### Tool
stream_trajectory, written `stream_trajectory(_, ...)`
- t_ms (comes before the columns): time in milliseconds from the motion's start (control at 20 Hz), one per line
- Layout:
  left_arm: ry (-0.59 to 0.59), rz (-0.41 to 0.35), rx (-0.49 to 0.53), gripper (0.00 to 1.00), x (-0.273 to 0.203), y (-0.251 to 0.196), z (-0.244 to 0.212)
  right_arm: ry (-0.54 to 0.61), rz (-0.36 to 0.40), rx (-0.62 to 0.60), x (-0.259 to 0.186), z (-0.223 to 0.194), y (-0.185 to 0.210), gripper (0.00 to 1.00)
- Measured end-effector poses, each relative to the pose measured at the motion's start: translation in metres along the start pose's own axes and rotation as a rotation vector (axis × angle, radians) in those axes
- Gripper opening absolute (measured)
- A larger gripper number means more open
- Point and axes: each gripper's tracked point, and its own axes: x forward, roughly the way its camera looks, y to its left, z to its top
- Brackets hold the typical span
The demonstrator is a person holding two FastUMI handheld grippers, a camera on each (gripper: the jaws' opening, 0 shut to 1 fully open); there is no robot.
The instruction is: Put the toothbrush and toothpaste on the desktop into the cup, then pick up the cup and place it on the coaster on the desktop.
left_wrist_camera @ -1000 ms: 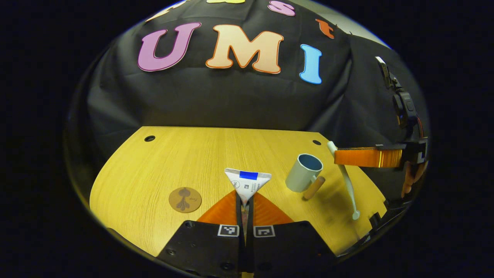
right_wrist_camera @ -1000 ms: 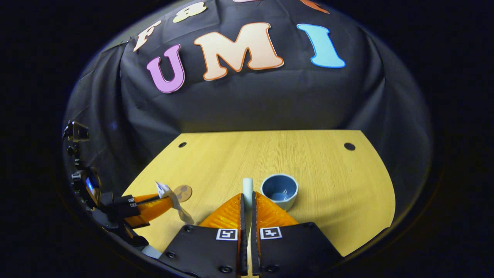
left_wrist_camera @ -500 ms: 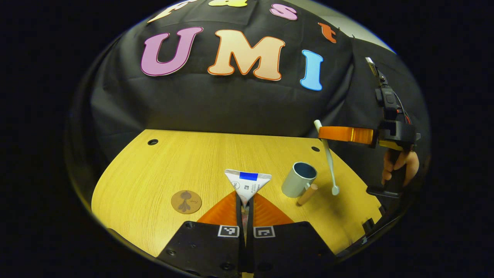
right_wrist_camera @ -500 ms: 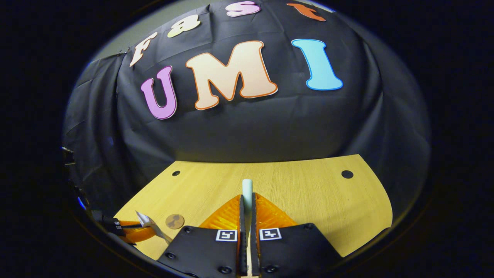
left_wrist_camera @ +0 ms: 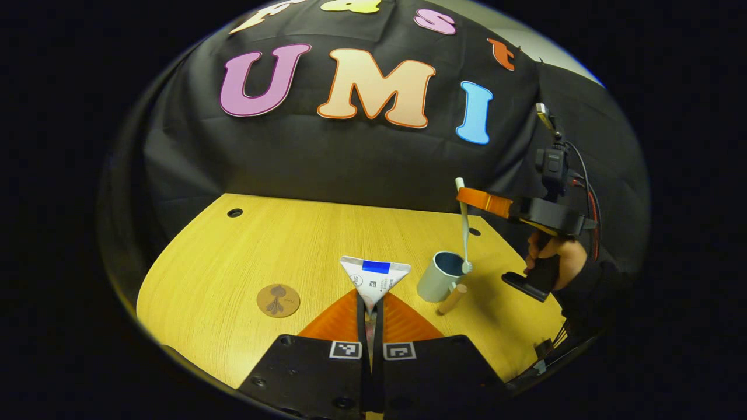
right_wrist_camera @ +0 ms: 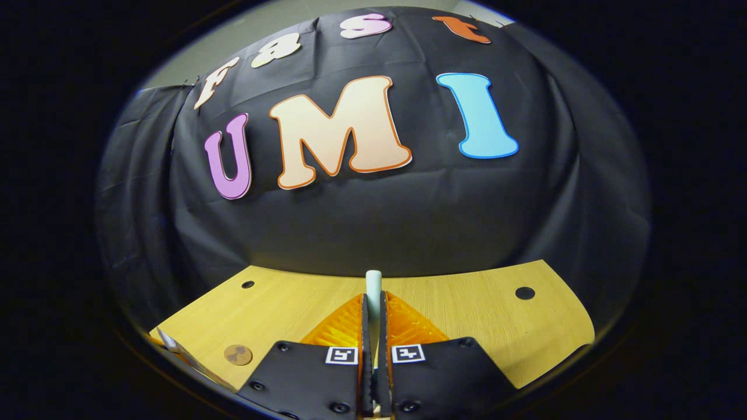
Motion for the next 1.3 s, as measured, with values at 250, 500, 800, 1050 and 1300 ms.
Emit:
stream_trajectory(250,0.015,0.012,-0.023,0.00,-0.003,-0.002,-0.004,-0.017,-0.004,-0.029,0.016,-0.011,-0.001,0.07)
stream_trajectory(500,0.005,0.021,-0.023,0.00,-0.003,0.001,0.002,-0.028,-0.034,-0.042,0.012,-0.024,-0.011,0.06)
stream_trajectory(800,0.007,0.000,-0.011,0.00,0.002,-0.003,0.008,-0.005,-0.030,-0.043,-0.008,-0.048,-0.009,0.22)
stream_trajectory(1050,-0.007,-0.043,0.000,0.00,0.013,-0.014,0.019,0.012,-0.026,-0.040,-0.033,-0.062,-0.014,0.98)
stream_trajectory(1300,-0.030,-0.110,0.019,0.00,0.030,-0.038,0.036,0.043,-0.062,-0.035,-0.070,-0.077,-0.036,0.97)
